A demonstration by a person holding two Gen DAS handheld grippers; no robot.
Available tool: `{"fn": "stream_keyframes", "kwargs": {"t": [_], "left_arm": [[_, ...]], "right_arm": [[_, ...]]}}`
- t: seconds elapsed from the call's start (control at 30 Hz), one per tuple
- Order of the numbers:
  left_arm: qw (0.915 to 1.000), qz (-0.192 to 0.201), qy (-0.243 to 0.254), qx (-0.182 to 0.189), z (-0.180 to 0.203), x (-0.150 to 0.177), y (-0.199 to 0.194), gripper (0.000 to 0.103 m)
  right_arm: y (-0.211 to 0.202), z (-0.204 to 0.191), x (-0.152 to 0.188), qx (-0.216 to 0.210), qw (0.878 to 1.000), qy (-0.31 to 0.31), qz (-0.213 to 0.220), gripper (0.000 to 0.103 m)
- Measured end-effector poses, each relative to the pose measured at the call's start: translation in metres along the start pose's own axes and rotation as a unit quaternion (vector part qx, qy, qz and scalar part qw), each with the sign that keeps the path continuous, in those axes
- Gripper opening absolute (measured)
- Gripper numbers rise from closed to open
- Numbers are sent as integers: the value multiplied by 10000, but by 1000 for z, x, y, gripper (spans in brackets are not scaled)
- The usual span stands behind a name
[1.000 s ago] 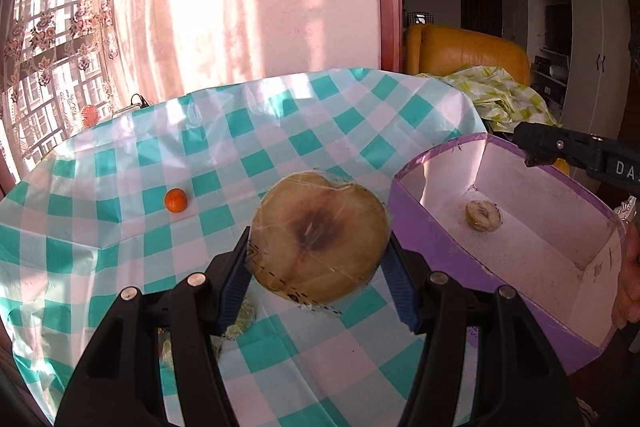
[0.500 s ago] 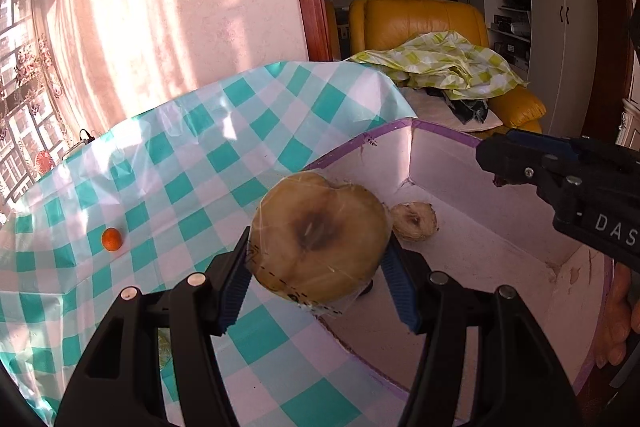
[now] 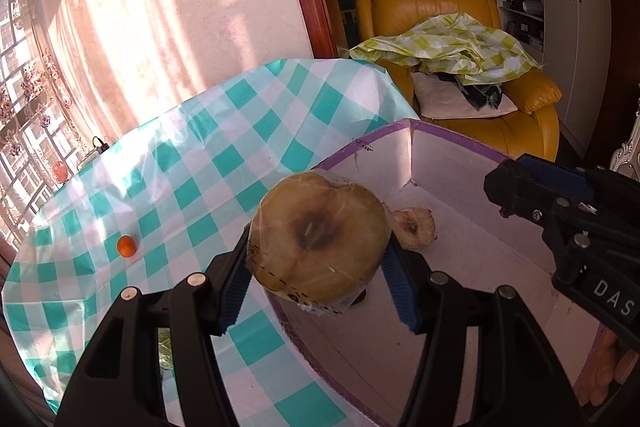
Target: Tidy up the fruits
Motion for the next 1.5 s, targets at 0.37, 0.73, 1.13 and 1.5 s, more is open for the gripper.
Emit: {"fn": "stream_keyframes", "kwargs": {"t": [0.37, 0.73, 1.13, 1.5], "left_arm": [[9993, -39, 77, 358, 16, 9, -2, 61], [9979, -346, 125, 524, 21, 15, 28, 61], [9951, -839, 359, 392, 10, 20, 79, 61], [9879, -1369, 729, -43, 1, 16, 134, 61]], "right_arm": [[2, 16, -8, 222, 9993, -277, -118, 39], [43, 24, -22, 339, 9913, -1060, -702, 39], [115, 7, -28, 298, 9784, -1490, -1399, 39], [195, -14, 16, -39, 9516, -1909, -2410, 39]]}}
Point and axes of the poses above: each gripper's, at about its wrist camera, not at the fingertips, and y roughly the way its jaws point, z to its right, x to its underside, the point moved 3 cm from there along y, roughly the way its jaws point, and after that the axes turned 6 degrees about -y, right-handed, at the moved point
